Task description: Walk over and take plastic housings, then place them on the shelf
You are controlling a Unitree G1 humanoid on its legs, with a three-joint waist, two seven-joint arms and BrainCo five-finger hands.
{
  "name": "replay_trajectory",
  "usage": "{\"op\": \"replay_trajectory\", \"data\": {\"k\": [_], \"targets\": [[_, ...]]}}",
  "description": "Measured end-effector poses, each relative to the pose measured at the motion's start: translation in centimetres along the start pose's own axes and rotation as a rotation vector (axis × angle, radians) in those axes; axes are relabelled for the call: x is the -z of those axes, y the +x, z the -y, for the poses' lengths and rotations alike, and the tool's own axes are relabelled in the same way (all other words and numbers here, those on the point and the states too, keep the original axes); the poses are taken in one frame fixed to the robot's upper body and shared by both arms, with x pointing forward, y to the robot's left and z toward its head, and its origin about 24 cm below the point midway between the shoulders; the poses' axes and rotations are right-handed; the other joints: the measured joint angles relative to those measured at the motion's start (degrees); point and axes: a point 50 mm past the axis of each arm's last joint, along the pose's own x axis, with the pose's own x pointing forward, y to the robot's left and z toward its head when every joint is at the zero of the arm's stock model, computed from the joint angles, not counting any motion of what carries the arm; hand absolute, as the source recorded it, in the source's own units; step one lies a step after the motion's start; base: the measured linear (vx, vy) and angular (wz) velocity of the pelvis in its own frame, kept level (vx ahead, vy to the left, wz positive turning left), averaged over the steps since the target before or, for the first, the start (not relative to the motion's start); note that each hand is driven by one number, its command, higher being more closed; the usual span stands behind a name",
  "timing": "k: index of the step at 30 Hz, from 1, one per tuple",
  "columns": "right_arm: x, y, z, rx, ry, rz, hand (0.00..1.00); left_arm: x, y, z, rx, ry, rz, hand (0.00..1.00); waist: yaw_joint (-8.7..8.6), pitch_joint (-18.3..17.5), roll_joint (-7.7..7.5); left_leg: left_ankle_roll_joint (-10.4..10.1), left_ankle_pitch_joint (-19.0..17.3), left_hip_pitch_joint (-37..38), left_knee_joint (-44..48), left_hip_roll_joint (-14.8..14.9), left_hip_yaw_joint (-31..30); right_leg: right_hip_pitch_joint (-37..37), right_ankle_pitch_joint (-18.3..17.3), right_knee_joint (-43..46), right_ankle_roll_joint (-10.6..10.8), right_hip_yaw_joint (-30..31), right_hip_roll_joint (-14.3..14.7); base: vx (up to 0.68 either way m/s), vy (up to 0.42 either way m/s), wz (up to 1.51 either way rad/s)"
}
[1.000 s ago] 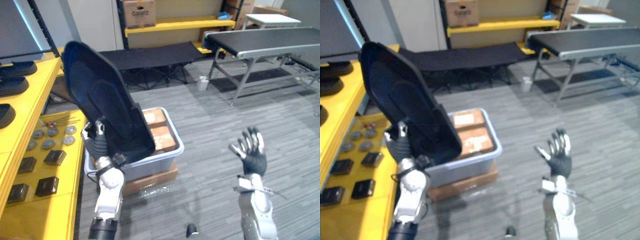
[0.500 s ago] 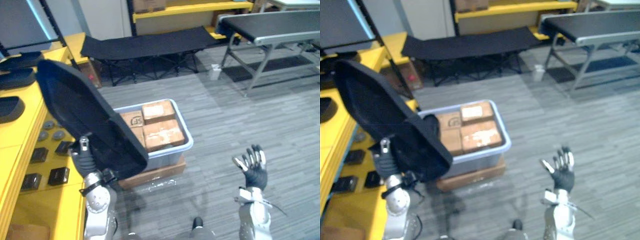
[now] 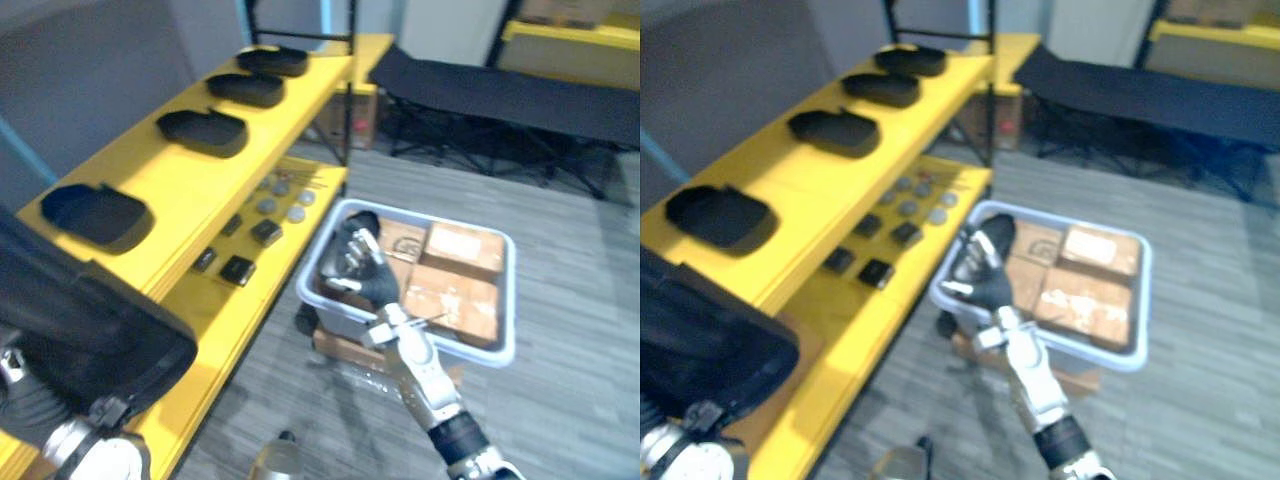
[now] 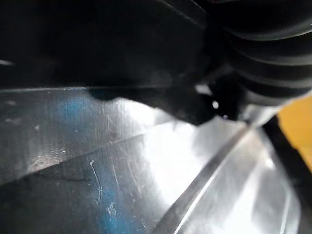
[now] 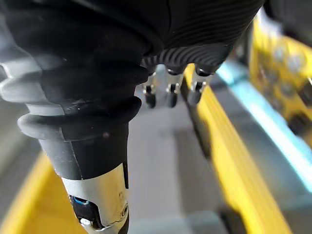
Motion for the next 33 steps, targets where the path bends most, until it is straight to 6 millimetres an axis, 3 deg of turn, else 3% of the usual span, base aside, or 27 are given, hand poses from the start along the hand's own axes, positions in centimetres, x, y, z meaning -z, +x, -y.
{"op": "replay_trajectory", "data": {"k": [4, 7, 9, 11, 15, 19, 21, 22, 24, 25, 28, 33], "targets": [[0.1, 0.0, 0.3, 0.012, -0.005, -0.019, 0.00, 0.0, -0.2, -0.4, 0.018, 0.009, -0.007, 1.00, 0.21, -0.26, -1.29, 0.29, -0.68, -0.08, 0.39, 0.00, 0.29, -0.08, -0.19, 0.02, -0.29, 0.00, -0.08, 0.02, 0.038, -0.02], [0.8, -0.9, 1.5, 0.021, -0.041, -0.070, 0.00, 0.2, -0.2, -0.4, 0.034, -0.044, -0.037, 1.00, -0.71, -0.37, -1.53, 0.85, -3.29, -2.40, 5.64, 0.29, -0.06, 0.71, -1.77, 1.83, -0.17, -2.53, -0.25, -0.01, 0.035, 0.16], [2.0, -3.1, 3.1, 0.107, -0.029, -0.131, 0.00, 0.2, -0.1, -0.1, 0.065, -0.059, -0.038, 1.00, -2.01, -0.27, -1.71, 2.18, -4.94, -5.64, 10.70, -0.10, -0.07, 3.30, -3.14, 3.18, 0.75, -7.35, -0.49, -0.03, 0.031, 0.86], [2.9, -4.7, 3.9, 0.153, -0.032, -0.176, 0.00, 0.3, -0.1, 0.2, 0.092, -0.092, -0.052, 1.00, -1.79, -0.08, -1.99, 2.44, -5.10, -6.20, 11.60, -0.36, 0.82, 4.42, -3.86, 4.50, 0.50, -9.63, -1.12, -0.01, 0.075, 0.74], [3.2, -5.2, 3.7, 0.135, -0.068, -0.196, 0.00, 0.4, -0.4, 0.4, 0.123, -0.103, -0.064, 1.00, -2.05, 0.02, -2.58, 3.22, -4.28, -8.21, 11.11, -0.27, 3.76, 3.08, -6.34, 8.52, -0.70, -10.64, -3.58, -0.03, 0.084, 0.48], [2.7, -5.3, 4.1, 0.123, -0.116, -0.176, 0.00, -0.3, -0.1, 2.5, 0.233, -0.163, -0.018, 1.00, -2.70, 0.85, -3.45, 3.25, -1.98, -9.45, 9.39, -1.69, 1.63, -0.23, -7.23, 13.90, -2.25, -3.59, -5.40, -0.03, 0.111, 0.39], [2.2, -5.6, 4.7, 0.142, -0.129, -0.161, 0.00, -0.8, 0.1, 4.3, 0.331, -0.207, 0.019, 1.00, -3.86, 1.05, -3.87, 3.29, 0.10, -9.88, 7.27, -2.47, -0.21, -2.34, -7.57, 16.98, -2.80, 1.30, -5.97, -0.02, 0.043, 0.55], [1.5, -5.8, 5.5, 0.162, -0.167, -0.124, 0.00, -1.7, 0.3, 6.1, 0.425, -0.264, 0.069, 1.00, -4.64, 1.95, -4.01, 3.17, 1.93, -10.02, 5.20, -2.49, -1.55, -4.43, -8.66, 20.26, -3.78, 5.40, -6.14, -0.02, -0.004, 0.38], [0.8, -5.7, 5.9, 0.160, -0.211, -0.083, 0.00, -2.3, 0.5, 7.1, 0.467, -0.296, 0.103, 1.00, -4.89, 3.06, -4.30, 2.92, 2.56, -10.58, 4.97, -2.45, -1.88, -5.39, -10.27, 21.45, -4.42, 6.91, -6.17, -0.05, -0.042, 0.19], [-0.2, -5.4, 6.3, 0.134, -0.301, -0.021, 0.00, -2.9, 0.8, 8.2, 0.495, -0.330, 0.136, 1.00, -5.12, 4.28, -4.65, 2.53, 3.41, -12.21, 5.18, -2.52, -2.35, -6.44, -12.30, 21.49, -3.26, 6.95, -6.07, -0.10, -0.090, 0.05], [-2.0, -4.2, 6.6, 0.064, -0.436, 0.070, 0.00, -3.8, 0.8, 9.9, 0.522, -0.402, 0.169, 1.00, -5.33, 8.16, -3.71, 1.31, 5.05, -13.07, 5.08, -1.85, -2.59, -7.19, -15.74, 21.56, 0.48, 7.05, -5.63, -0.15, -0.108, -0.05], [-2.7, -4.0, 5.6, -0.028, -0.521, 0.113, 0.00, -3.6, 0.4, 10.3, 0.554, -0.409, 0.154, 1.00, -6.34, 10.82, -1.69, 0.40, 7.65, -11.99, 2.62, -0.20, -2.85, -8.92, -18.81, 24.67, 1.01, 8.09, -5.06, -0.16, -0.073, -0.07]]}}
